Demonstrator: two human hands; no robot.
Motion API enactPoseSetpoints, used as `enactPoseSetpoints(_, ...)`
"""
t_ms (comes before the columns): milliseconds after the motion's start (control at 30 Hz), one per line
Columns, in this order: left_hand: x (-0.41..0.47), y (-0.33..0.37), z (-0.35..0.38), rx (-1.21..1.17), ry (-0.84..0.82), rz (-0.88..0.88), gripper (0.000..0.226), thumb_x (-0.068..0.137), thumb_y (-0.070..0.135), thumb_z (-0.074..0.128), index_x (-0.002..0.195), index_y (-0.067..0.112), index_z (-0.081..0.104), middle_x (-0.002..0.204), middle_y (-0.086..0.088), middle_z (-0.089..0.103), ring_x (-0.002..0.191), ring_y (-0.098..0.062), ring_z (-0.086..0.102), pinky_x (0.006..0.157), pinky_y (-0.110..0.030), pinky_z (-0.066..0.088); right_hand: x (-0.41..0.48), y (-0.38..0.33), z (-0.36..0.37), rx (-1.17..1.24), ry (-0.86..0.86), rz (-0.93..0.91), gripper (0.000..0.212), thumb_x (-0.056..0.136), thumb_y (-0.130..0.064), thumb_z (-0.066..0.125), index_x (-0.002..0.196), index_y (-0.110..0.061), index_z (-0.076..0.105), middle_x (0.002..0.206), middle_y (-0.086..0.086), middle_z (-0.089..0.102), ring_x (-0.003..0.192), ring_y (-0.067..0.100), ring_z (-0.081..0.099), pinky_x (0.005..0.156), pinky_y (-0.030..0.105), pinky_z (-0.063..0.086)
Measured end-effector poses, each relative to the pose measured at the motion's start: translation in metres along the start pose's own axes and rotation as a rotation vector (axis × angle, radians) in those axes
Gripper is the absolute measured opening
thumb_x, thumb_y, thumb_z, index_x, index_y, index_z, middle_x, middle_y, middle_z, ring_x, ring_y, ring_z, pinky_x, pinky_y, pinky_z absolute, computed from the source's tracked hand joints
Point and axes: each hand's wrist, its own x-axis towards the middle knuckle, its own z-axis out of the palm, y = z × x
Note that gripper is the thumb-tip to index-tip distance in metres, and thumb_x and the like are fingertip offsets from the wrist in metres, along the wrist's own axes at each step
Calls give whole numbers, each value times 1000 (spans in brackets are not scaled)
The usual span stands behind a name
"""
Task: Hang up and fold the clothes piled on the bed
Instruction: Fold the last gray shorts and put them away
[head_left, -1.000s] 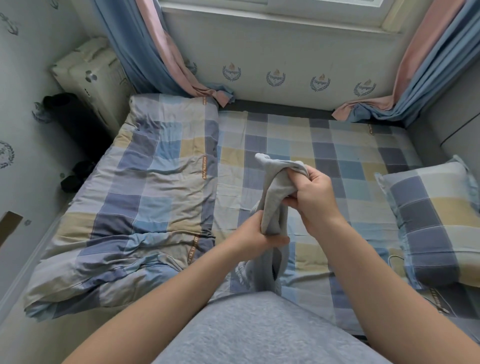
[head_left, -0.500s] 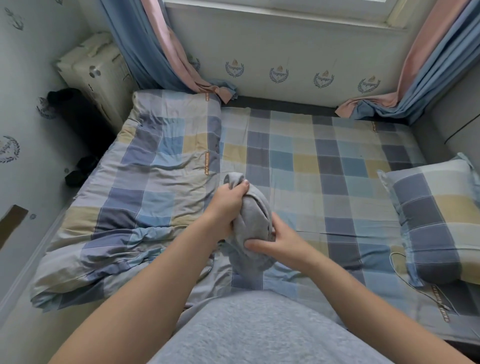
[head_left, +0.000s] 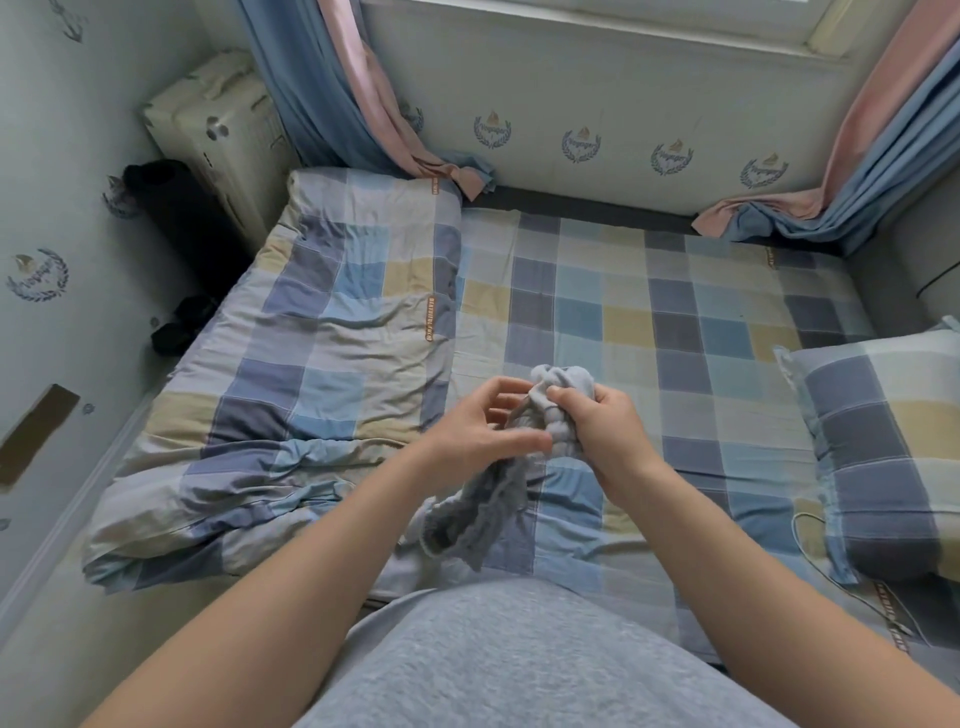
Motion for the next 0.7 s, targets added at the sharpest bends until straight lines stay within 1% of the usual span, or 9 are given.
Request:
enactPoseSetpoints(67, -3, -13, 1, 110, -63, -3, 65, 77, 18, 87, 129, 29, 51, 123, 3, 62, 108, -3, 64, 90, -25, 55, -5, -8, 2, 86, -6, 21, 16, 97, -12, 61, 103, 1, 68, 98, 28, 73, 87, 40, 73, 81, 51, 61)
enactPoseSetpoints(133, -5, -25, 3, 123, -119, -29, 72, 79, 16, 86, 137, 25, 44, 128, 1, 61, 120, -11, 61, 101, -38, 53, -9, -15, 1, 156, -28, 33, 15, 98, -13, 60, 102, 1, 66, 89, 24, 73, 74, 34, 73, 67, 43, 63)
enactPoseSetpoints(200, -4, -35, 5, 166, -132, -7, 60, 86, 16, 78, 138, 23, 49, 128, 1, 64, 122, -14, 60, 102, -42, 51, -13, -23, -2, 223, -35, 26, 14, 99, -13, 60, 98, 0, 65, 79, 18, 71, 63, 27, 72, 54, 35, 60)
enactPoseSetpoints(300, 1, -40, 5, 285, -101, 10, 25, 97, 17, 64, 122, 19, 64, 116, 3, 71, 112, -13, 65, 99, -44, 53, -15, -31, -11, 368, -20, 23, 15, 100, -12, 57, 100, 2, 64, 75, 14, 72, 61, 23, 72, 52, 31, 58)
enactPoseSetpoints(400, 6, -40, 2, 333, -13, 13, 15, 96, 22, 59, 108, 14, 66, 104, -6, 72, 101, -24, 67, 92, -51, 53, -11, -31, -24, 527, 6, 41, 20, 103, -15, 50, 106, 0, 63, 82, 14, 73, 68, 22, 72, 58, 32, 60)
enactPoseSetpoints(500, 7, -34, 0, 297, 117, 115, 17, 91, 30, 58, 84, 15, 58, 68, 4, 56, 65, -11, 51, 62, -36, 41, -1, -21, -45, 670, 75, 103, 24, 104, -17, 47, 115, -4, 63, 95, 13, 70, 76, 20, 69, 64, 31, 61)
enactPoseSetpoints(567, 9, -28, -4, 292, 172, 161, 22, 95, 27, 59, 76, 19, 52, 58, 15, 42, 55, -5, 38, 55, -25, 30, 6, -9, -59, 567, 170, 170, 25, 101, -18, 50, 117, -8, 65, 110, 12, 67, 85, 21, 68, 71, 34, 59)
enactPoseSetpoints(633, 10, -22, -8, 370, 149, 176, 28, 98, 23, 59, 72, 27, 52, 55, 15, 41, 53, -5, 36, 55, -27, 29, 12, 5, -69, 362, 270, 207, 26, 99, -19, 54, 124, -15, 60, 131, 10, 60, 105, 24, 62, 85, 40, 53)
enactPoseSetpoints(700, 9, -14, -10, 444, 91, 181, 37, 99, 21, 59, 66, 35, 50, 55, 14, 41, 54, -6, 37, 58, -32, 29, 10, 13, -71, 191, 264, 162, 46, 97, -22, 61, 141, -24, 47, 149, 7, 46, 124, 25, 48, 102, 47, 42)
